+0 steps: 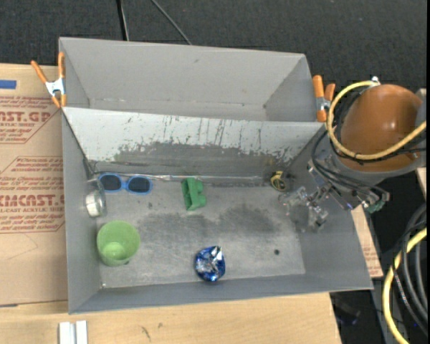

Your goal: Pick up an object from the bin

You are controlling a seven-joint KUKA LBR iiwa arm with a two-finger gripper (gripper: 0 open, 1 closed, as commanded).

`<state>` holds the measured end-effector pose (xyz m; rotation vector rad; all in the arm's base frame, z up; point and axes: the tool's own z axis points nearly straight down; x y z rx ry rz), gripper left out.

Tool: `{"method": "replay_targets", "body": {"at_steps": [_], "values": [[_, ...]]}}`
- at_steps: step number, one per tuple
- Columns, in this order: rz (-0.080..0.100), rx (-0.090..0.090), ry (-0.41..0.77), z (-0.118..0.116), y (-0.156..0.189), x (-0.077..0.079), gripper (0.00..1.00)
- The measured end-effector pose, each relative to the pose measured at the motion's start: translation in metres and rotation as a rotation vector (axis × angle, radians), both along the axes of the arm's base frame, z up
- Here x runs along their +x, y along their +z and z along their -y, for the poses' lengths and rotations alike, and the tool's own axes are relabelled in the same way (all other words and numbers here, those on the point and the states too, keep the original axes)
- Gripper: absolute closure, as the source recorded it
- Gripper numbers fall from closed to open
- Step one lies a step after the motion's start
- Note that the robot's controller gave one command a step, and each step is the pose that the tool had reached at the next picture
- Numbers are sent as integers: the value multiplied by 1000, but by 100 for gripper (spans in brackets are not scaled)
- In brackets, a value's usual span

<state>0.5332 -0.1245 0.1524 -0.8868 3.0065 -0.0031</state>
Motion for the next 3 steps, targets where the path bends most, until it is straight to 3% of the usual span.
{"method": "replay_targets", "body": {"at_steps": [1, 2, 3], "values": [[-10, 3, 137, -13, -41, -30, 100], [-5, -3, 436, 24, 12, -49, 100], [-9, 3, 524, 29, -37, -41, 100]]}}
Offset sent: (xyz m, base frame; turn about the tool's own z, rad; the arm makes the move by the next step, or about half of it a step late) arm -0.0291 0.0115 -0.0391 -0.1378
